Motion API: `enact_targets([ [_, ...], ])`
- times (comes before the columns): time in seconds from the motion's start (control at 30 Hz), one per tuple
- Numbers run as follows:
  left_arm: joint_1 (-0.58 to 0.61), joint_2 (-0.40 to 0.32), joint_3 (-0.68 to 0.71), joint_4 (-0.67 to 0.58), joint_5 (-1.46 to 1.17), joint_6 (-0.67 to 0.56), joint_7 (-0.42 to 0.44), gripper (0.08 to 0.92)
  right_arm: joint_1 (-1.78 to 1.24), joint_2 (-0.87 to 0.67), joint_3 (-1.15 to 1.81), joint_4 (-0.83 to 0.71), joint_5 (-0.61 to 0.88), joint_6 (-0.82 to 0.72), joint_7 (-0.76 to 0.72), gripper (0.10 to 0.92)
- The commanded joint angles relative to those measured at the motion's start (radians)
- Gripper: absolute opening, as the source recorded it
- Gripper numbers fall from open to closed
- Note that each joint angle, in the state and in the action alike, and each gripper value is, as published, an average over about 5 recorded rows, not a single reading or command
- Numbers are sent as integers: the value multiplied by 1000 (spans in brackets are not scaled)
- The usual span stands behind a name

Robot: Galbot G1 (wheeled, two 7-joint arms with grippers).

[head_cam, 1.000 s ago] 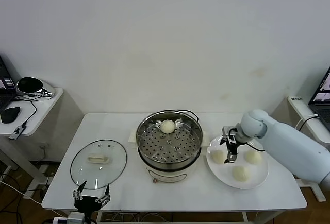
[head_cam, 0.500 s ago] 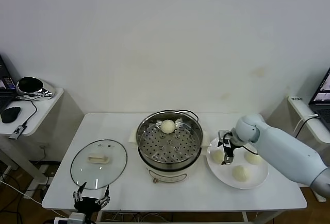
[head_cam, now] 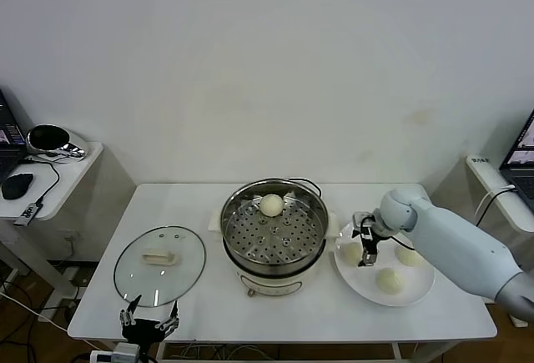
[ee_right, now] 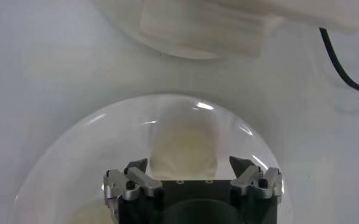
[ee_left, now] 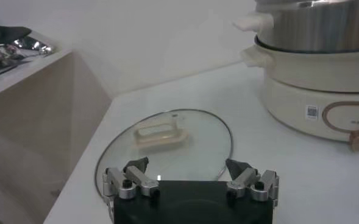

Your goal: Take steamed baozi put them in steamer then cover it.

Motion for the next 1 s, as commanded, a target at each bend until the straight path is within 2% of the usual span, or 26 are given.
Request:
enact_targets([
  [0.03, -1, 2, 0, 2, 0, 0, 0, 823, 3, 5, -7, -27, 7, 10, -4, 819],
  [0.3, -14, 4, 1, 8, 0, 4, 3, 823, 2, 7, -4, -29, 24, 8, -6, 687],
  [0.67, -19, -8, -4, 8, -3, 5, 2, 823, 54, -37, -42, 10, 86, 1, -17, 638],
  [0.83, -25, -13, -1, 5, -2, 5, 2, 823, 168, -113, -130, 87, 180, -38, -26, 615],
  [1.0, -36, -21, -2, 3, 1, 4, 4, 823, 448, -201, -340, 198, 342, -78, -59, 613],
])
